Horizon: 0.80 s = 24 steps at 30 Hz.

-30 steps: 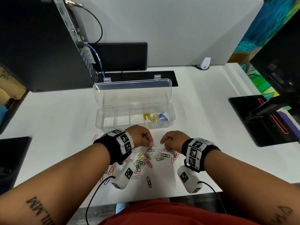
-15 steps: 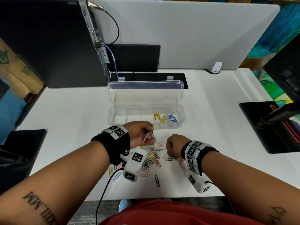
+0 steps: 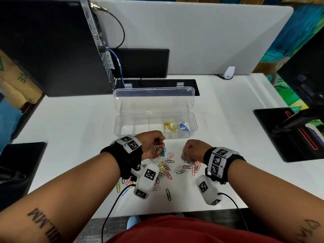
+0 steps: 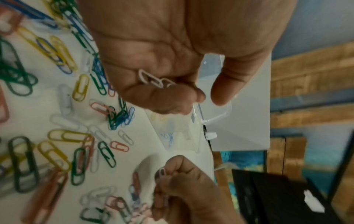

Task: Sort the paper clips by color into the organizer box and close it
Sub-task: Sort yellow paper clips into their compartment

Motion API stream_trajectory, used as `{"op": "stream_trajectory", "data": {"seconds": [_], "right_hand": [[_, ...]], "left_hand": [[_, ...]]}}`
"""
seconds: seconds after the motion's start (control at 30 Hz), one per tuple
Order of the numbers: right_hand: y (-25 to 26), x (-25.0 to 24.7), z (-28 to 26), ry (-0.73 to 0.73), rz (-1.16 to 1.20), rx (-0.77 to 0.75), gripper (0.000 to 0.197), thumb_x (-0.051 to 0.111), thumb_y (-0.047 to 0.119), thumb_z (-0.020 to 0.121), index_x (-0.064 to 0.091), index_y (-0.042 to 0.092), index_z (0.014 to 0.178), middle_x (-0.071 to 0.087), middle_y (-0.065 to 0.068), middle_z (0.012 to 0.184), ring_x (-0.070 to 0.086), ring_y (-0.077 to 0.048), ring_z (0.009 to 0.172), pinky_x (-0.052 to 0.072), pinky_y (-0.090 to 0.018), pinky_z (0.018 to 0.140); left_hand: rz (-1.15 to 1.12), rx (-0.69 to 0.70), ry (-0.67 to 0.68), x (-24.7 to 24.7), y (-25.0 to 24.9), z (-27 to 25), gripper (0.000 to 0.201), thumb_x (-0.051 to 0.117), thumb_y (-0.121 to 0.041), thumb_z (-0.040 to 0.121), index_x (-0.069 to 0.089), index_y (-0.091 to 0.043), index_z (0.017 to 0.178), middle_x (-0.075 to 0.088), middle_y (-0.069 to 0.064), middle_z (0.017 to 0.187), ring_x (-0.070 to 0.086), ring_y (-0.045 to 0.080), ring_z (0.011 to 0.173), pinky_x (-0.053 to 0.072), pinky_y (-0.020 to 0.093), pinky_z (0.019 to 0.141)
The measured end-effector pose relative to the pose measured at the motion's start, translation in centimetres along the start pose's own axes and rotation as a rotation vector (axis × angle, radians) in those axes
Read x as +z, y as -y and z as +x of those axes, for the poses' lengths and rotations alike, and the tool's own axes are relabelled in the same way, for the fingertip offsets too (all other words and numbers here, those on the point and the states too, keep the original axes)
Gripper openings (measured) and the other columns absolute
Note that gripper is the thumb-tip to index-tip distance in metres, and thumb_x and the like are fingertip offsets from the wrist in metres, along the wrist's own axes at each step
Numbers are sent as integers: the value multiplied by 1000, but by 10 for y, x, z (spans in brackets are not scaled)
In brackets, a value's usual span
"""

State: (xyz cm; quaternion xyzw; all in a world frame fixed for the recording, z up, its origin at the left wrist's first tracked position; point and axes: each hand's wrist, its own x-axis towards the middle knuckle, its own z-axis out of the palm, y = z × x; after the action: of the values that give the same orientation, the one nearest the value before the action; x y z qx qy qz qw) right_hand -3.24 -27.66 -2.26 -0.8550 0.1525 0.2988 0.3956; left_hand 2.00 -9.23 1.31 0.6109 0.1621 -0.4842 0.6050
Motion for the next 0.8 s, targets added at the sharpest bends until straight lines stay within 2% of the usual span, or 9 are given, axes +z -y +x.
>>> {"op": "stream_trajectory", "data": {"seconds": [0.1, 0.2, 0.27, 0.33, 0.4, 0.43, 0.53, 0.67, 0.8], "right_hand": [[-2, 0, -4, 67, 344, 93, 27, 43, -9, 85, 55, 5, 66, 54, -11, 65, 47, -20, 57, 46, -22, 50], [-2, 2, -6, 76, 468, 129, 34, 33, -18, 82, 54, 1, 63, 52, -14, 67, 43, -22, 53, 42, -25, 50], [-1, 2, -7, 92, 402, 131, 34, 31, -15, 83, 52, 2, 63, 51, -13, 67, 46, -22, 53, 42, -21, 46], [-2, 2, -8, 125, 172, 82, 27, 38, -6, 85, 54, 7, 69, 53, -9, 69, 49, -18, 57, 43, -20, 47], [-6, 3, -11, 115, -94, -15, 11, 50, 7, 85, 57, 14, 80, 56, 0, 75, 52, -14, 67, 46, -23, 61], [-7, 4, -13, 114, -190, -48, 7, 55, 11, 84, 58, 17, 86, 54, 5, 77, 53, -15, 73, 47, -25, 67], [-10, 7, -16, 153, -422, -137, 26, 59, 13, 82, 59, 22, 106, 45, 10, 76, 50, -17, 81, 42, -26, 72], [-10, 13, -14, 153, -662, -257, 38, 59, 21, 85, 54, 25, 123, 56, -6, 111, 54, -24, 105, 40, -28, 87], [-11, 19, -12, 129, -707, -300, 35, 61, 28, 86, 56, 25, 121, 56, -8, 116, 56, -27, 108, 43, -32, 88]], "left_hand": [[519, 75, -73, 9, -1, 5, 28, 53, -23, 92, 41, -15, 67, 40, 1, 56, 34, 12, 43, 25, 14, 39], [1037, 246, -165, 14, 5, 12, 27, 64, -31, 85, 44, -25, 67, 50, -5, 68, 46, 13, 59, 32, 19, 47], [1220, 295, -191, 16, 8, 15, 26, 63, -29, 83, 44, -27, 66, 54, -7, 81, 51, 13, 80, 38, 22, 63], [1320, 321, -200, 18, 10, 16, 18, 61, -26, 84, 47, -26, 72, 59, -3, 95, 51, 14, 87, 38, 22, 70], [1398, 354, -197, 21, 12, 16, 8, 61, -24, 84, 53, -23, 87, 62, -2, 108, 54, 16, 93, 41, 21, 69], [1439, 366, -191, 21, 12, 17, 11, 60, -24, 85, 56, -23, 95, 62, -1, 113, 56, 18, 98, 43, 23, 74], [1549, 354, -170, 25, 12, 20, 30, 58, -26, 88, 54, -23, 117, 59, 2, 121, 56, 21, 109, 45, 28, 88], [1608, 331, -158, 31, 10, 30, 33, 57, -23, 88, 51, -24, 121, 57, 4, 123, 56, 23, 110, 44, 28, 85], [1650, 312, -151, 32, 12, 35, 31, 54, -20, 89, 53, -21, 120, 58, 6, 121, 56, 23, 108, 40, 26, 76]]}}
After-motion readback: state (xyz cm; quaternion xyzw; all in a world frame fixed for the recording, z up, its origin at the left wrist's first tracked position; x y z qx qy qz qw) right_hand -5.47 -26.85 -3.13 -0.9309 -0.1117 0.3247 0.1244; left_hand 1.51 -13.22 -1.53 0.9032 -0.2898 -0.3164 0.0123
